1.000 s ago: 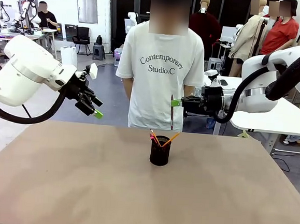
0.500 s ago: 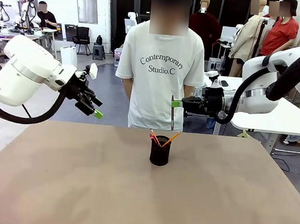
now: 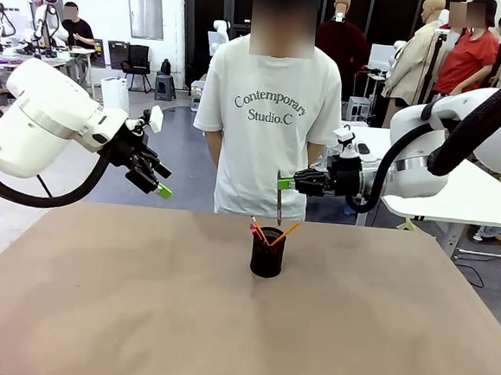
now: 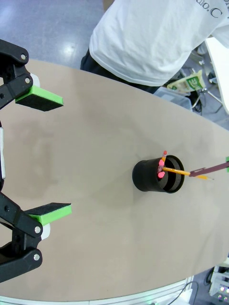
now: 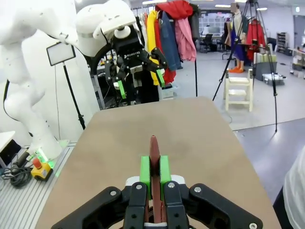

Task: Place the pens into the pen holder.
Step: Pick up a writing instrument from the table and place it into the Pen holder.

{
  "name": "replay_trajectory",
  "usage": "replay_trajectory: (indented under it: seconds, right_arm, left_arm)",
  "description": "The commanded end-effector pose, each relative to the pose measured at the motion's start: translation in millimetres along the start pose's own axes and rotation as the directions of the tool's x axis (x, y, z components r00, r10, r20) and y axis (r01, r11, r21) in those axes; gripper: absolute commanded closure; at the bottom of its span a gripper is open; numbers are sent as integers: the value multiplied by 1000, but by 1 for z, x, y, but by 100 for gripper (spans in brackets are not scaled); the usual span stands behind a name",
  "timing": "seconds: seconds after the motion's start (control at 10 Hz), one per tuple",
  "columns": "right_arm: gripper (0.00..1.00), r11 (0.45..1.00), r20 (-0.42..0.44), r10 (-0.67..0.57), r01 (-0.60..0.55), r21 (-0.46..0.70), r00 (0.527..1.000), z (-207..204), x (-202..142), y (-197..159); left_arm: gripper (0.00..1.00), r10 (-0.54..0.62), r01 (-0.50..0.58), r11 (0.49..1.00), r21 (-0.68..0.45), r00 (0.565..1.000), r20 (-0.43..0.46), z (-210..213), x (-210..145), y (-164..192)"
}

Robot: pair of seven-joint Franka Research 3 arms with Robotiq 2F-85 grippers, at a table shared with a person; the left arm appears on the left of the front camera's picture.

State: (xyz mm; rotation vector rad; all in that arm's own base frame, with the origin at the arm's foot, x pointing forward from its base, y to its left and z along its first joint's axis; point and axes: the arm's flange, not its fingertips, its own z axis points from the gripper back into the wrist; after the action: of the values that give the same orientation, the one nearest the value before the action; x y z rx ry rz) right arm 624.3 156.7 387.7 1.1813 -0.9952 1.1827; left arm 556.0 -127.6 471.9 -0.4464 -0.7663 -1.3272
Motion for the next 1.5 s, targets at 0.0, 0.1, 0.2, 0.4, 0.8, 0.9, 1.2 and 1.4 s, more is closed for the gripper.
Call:
replay_trajectory:
  seconds: [0.0,0.1,0.2,0.4,0.8,0.9,1.2,1.4]
  right_arm:
    - [100,999,-32,42,-42,-6,999,-12,-8,-8]
    - [100,999,-43,32,-32,4,999,-15,-13,-10]
    - [100,1000,-58,15,-14,13,998,-17,-22,-8]
    - [75,1000,-78,-7,8,16,997,-17,-26,-9]
    - [0,1000,-82,-10,12,20,997,-10,-19,-6]
    - [0,1000,-84,-6,8,30,996,-6,-13,-3]
    - [0,997,-165,-52,60,44,985,7,11,4]
    - [0,998,-236,-55,57,1,970,20,25,14]
  left_arm:
    - [0,-3,3,1000,5,1000,-5,1,-1,0]
    - [0,-3,3,1000,5,1000,-5,1,-1,0]
    - [0,-3,3,1000,5,1000,-5,1,-1,0]
    - [0,-3,3,1000,5,1000,-5,1,-1,0]
    - [0,-3,3,1000,5,1000,-5,1,-1,0]
    - [0,-3,3,1000,5,1000,-5,1,-1,0]
    - [0,-3,3,1000,5,1000,-5,1,-1,0]
    - [0,-3,3,1000,5,1000,-5,1,-1,0]
